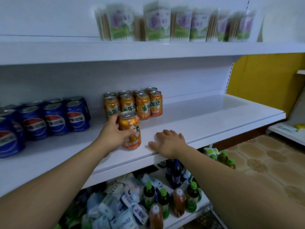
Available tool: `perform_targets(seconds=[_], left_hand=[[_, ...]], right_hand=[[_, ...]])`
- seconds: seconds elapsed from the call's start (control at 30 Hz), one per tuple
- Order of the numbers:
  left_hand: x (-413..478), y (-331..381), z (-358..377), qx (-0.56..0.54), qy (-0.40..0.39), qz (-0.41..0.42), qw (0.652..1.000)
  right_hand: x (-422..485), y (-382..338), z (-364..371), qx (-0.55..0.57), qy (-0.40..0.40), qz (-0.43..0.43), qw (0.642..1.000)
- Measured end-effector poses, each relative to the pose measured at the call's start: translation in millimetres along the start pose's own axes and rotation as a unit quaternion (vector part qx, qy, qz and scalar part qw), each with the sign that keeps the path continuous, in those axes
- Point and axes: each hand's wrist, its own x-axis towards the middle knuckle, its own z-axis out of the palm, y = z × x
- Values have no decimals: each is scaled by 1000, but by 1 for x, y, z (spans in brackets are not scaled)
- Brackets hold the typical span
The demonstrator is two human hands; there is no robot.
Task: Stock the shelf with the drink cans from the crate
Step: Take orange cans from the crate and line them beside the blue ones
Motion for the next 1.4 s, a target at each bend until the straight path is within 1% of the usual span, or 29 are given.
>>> perform_targets(seconds=[0.13,0.27,0.4,0.5,0.67,0.83,1.1,1.2,1.3,1.4], left_hand=[[10,-8,-10,-5,15,14,1000],[19,-22,-8,10,32,43,999],[35,-31,-11,19,70,30,997],[49,-35,-17,6,108,18,994],[62,-32,-22,-11,110,11,994],[71,-35,-21,15,127,-1,992],[70,-33,-19,-2,110,-1,994],[60,-31,-18,-24,94,-13,995],[37,-24,-18,1,70,-25,997],[13,-14,-23,56,21,-33,998]], right_hand=[[13,-4,6,-54,7,0,999],[15,-3,18,-62,32,-8,998],[13,-4,19,-52,54,-18,997],[12,-4,18,-41,65,-22,997],[13,-5,17,-36,79,-24,996],[15,-5,21,-33,77,-18,996],[15,-5,18,-35,67,-15,997],[14,-7,12,-37,47,-17,998],[5,-4,7,-31,15,-19,999],[-15,8,2,-32,4,-2,999]])
